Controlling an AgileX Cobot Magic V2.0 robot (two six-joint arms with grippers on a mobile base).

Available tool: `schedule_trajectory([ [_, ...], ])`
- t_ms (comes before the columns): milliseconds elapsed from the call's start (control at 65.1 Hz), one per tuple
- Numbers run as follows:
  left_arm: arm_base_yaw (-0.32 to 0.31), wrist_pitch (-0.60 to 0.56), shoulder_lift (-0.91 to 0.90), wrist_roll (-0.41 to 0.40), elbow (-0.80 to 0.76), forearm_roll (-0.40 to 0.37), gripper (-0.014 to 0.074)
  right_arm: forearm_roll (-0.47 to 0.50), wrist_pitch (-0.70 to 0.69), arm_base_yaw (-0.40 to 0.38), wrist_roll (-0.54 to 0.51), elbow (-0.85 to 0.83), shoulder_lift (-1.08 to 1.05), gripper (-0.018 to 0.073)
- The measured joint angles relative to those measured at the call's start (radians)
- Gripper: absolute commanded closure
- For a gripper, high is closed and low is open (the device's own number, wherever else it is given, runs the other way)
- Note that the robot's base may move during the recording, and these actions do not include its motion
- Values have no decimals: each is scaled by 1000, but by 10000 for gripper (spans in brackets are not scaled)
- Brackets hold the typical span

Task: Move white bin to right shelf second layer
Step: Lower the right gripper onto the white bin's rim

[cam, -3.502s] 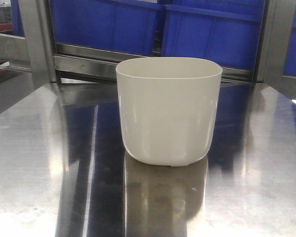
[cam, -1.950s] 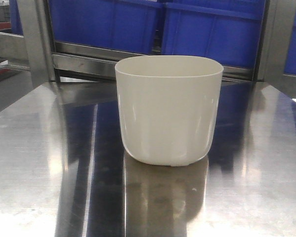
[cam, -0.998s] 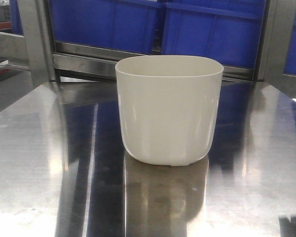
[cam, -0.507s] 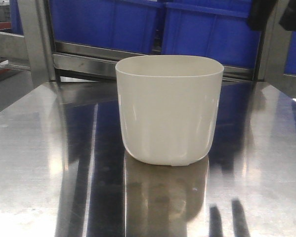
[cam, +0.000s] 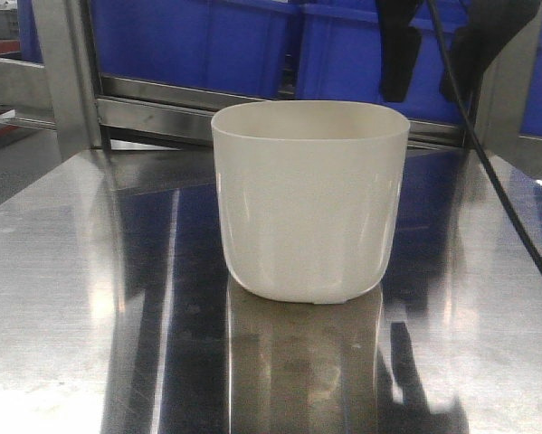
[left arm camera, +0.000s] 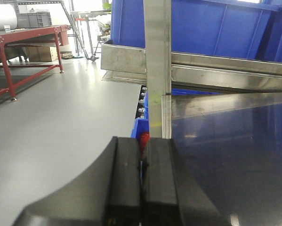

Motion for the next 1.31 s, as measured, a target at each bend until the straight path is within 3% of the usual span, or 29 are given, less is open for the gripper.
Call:
schedule_trajectory([
  [660, 0, 0, 0, 0, 0, 0, 512, 2, -29, 4, 4, -3, 152, 185],
  [1305, 0, 0, 0, 0, 0, 0, 512, 10, -30, 4, 58, -3, 154, 209],
])
